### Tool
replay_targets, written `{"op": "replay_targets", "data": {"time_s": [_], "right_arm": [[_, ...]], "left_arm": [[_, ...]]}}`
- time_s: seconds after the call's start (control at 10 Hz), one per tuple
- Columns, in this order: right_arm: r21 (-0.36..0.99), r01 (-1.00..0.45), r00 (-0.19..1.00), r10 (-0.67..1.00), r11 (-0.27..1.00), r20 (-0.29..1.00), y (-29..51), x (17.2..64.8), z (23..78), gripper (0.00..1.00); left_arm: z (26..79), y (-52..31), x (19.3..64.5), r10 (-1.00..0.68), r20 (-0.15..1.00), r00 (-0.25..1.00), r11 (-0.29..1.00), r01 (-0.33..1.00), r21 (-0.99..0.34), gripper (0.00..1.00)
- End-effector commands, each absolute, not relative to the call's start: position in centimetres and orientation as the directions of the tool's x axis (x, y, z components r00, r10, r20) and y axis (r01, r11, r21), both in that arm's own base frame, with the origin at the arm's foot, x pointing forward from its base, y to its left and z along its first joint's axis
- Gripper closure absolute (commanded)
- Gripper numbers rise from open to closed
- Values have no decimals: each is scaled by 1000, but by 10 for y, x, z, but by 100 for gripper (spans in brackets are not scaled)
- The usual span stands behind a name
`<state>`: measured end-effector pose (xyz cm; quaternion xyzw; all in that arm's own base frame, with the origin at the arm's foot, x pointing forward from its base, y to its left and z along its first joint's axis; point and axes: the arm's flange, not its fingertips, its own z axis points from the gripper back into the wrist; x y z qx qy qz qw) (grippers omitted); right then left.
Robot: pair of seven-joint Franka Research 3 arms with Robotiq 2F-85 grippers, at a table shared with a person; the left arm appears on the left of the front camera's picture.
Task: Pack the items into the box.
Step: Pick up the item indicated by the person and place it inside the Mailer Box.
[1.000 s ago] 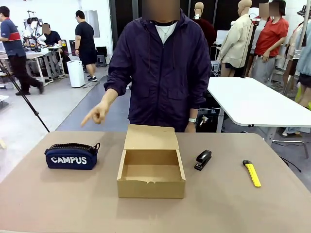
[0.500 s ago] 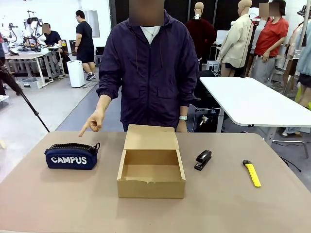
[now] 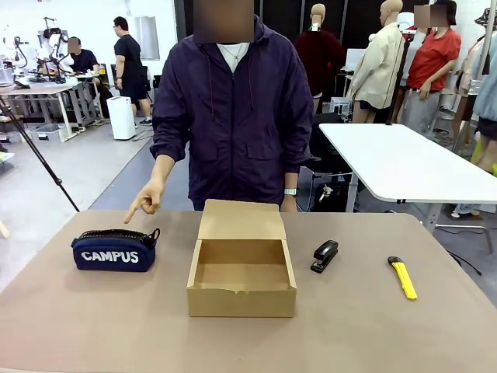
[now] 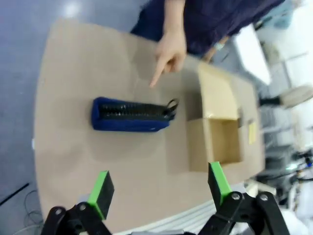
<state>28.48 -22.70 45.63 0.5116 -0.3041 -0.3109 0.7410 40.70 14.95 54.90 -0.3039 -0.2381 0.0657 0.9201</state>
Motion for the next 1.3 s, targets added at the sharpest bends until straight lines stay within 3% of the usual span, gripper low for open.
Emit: {"op": "replay_targets", "data": {"time_s": [0.0, 0.2, 0.4, 1.1, 1.2], "right_arm": [[948, 136, 622, -770, 287, 143, -228, 286, 457, 0], [948, 136, 622, -770, 287, 143, -228, 286, 457, 0], [948, 136, 622, -770, 287, 143, -228, 286, 457, 0], [948, 136, 622, -770, 287, 143, -228, 286, 457, 0], [948, 136, 622, -770, 287, 143, -228, 286, 457, 0]], "left_arm": [[531, 129, 459, 46, 288, 956, 947, 49, -316, 0], [500, 76, 484, -47, 339, 939, 993, 80, -84, 0], [479, 31, 489, -188, 350, 918, 979, 203, -7, 0], [479, 41, 500, -167, 320, 932, 982, 187, -32, 0], [477, 35, 516, -484, 396, 780, 843, 537, -27, 0]]}}
